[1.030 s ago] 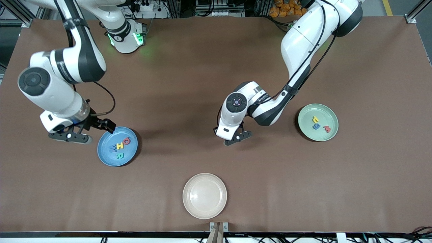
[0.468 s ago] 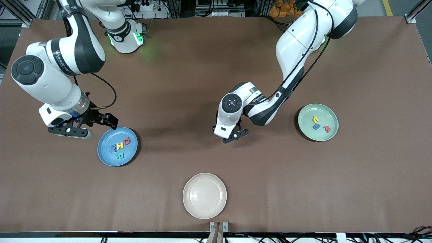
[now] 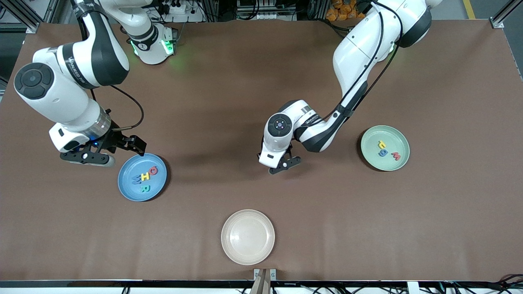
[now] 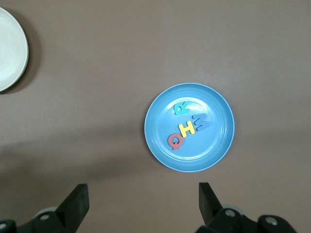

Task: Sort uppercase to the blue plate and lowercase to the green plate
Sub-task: 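Grasp the blue E with the left gripper while the right gripper withdraws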

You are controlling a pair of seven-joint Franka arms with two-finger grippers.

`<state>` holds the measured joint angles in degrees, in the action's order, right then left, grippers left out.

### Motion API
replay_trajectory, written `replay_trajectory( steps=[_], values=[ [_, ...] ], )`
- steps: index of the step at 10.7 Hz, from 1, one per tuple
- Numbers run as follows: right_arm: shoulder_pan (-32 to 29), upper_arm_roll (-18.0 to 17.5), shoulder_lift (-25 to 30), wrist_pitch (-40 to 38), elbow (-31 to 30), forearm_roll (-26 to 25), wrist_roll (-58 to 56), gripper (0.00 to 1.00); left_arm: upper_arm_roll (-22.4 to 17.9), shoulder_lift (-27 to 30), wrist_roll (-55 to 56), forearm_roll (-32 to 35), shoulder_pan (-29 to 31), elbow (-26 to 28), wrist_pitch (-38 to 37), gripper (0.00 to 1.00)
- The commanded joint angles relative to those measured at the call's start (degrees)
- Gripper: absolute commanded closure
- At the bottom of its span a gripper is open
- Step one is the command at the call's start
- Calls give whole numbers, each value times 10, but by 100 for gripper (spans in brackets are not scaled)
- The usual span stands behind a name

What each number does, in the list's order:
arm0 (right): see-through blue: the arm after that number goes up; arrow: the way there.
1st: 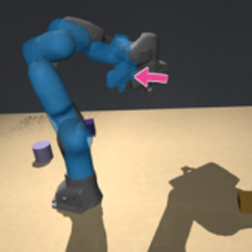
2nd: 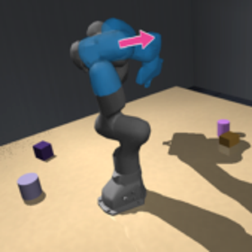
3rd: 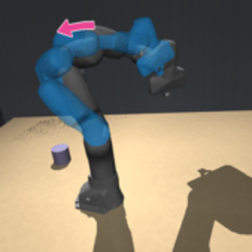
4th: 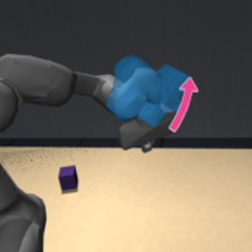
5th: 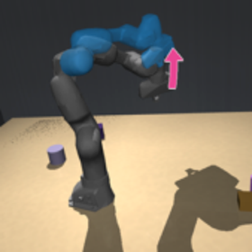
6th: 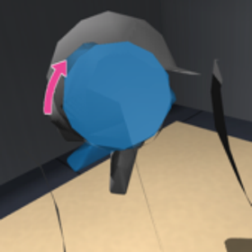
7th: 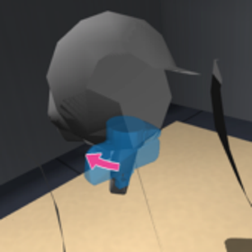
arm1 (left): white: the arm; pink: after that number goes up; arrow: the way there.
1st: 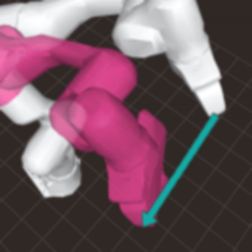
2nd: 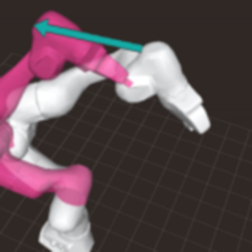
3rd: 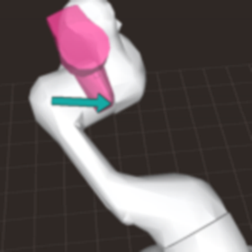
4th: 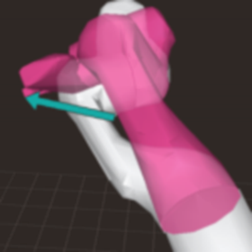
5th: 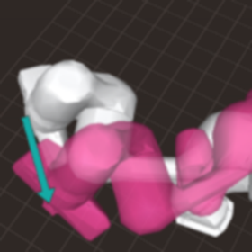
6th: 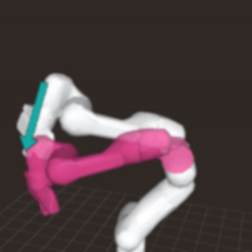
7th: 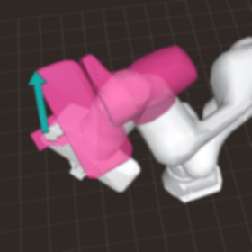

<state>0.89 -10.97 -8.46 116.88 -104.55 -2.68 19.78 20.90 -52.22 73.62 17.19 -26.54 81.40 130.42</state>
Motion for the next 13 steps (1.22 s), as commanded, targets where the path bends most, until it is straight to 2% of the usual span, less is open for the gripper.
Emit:
replay_trajectory(
  steps=[1, 3, 8, 11, 13],
  values=[
    [-16, -13, 5, -8, 0, 12, -5, 0, -11, -12, 6, -1, -11, -12, 1, 56],
    [-16, -13, 6, -9, -1, 12, -5, 0, -11, -12, 6, 0, -11, -11, 1, 62],
    [-9, -15, 5, -13, 8, 13, 1, 0, -11, -16, -9, 5, -11, -10, 1, 84],
    [6, -35, 5, -11, 11, 14, 7, 0, -12, -8, -36, 7, -9, -10, -5, 100],
    [6, -44, 0, -9, 8, 13, 10, 0, -16, 8, -72, 7, -3, -10, -39, 100]
  ],
)
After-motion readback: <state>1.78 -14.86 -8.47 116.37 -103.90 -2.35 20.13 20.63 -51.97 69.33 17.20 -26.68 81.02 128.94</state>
